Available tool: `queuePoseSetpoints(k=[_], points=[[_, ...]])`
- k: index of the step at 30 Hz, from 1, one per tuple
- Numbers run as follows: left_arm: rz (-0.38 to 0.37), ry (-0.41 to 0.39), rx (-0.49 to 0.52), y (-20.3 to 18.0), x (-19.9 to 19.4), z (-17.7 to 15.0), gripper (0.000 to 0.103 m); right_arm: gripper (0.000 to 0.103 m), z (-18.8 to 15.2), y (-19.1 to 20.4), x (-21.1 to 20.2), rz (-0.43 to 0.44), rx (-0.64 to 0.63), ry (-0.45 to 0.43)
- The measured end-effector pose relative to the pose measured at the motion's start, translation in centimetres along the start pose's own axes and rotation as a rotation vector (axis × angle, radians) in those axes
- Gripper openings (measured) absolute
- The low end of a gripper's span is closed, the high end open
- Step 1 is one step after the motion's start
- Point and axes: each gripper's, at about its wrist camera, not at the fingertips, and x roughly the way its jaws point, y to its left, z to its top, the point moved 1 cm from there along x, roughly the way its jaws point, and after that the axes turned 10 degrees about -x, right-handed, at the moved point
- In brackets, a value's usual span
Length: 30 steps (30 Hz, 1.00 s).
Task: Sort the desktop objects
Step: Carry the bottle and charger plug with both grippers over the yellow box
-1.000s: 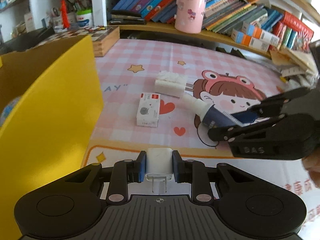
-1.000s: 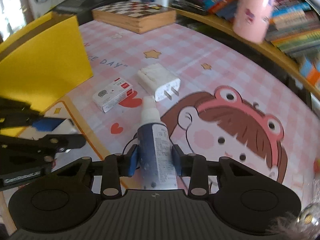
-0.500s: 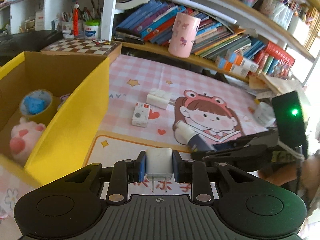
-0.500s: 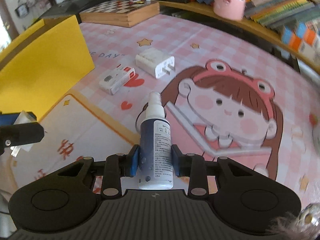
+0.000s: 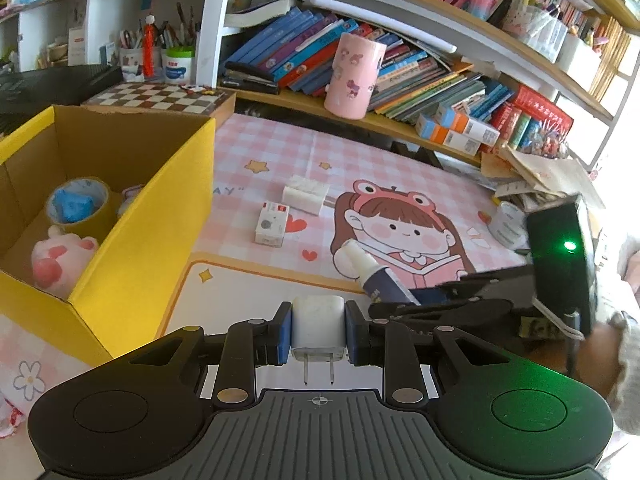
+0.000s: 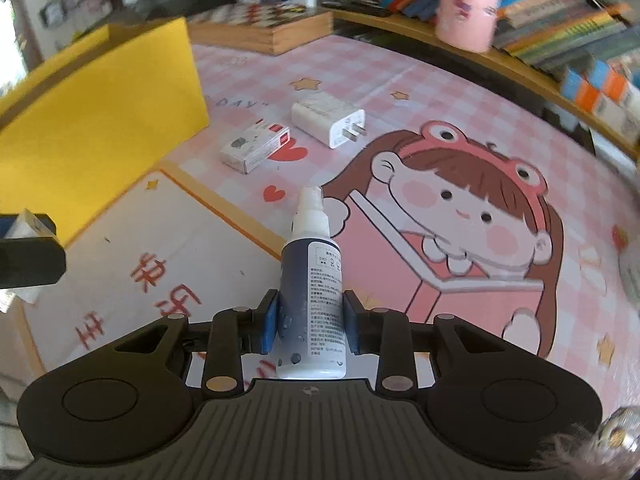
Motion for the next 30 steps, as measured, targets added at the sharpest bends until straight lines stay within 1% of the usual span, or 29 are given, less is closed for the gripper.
queuePoseSetpoints(k=[4,7,12,17,21,30], points=[[-0.026,-0.001,0.019,0.0,-0.5,0.1,0.025,0.030,-0.6,0.2,-2.4,-0.006,0.090,-0.062],[-0.055,-0.003,0.035,0.1,-1.0,0.2,0.025,0.030,-1.1,0.3,-4.4,0.007,0.178,-0.099],[-0.106,-0.002,0.074,0.2,-1.9,0.3,0.025,0.030,-1.8,1.8,-7.7,-0.007,0.247,-0.148],[-0.156,-0.009,0.115,1.0,-3.5,0.3,0.025,0.030,-2.4,3.7,-10.2,-0.031,0.313,-0.174],[-0.195,-0.003,0.153,2.0,-4.8,0.1,0.025,0.030,-2.6,5.8,-11.6,-0.064,0.336,-0.191],[-0.244,0.017,0.213,5.1,-7.0,-1.0,0.025,0.030,-3.5,10.9,-12.8,-0.122,0.383,-0.192]])
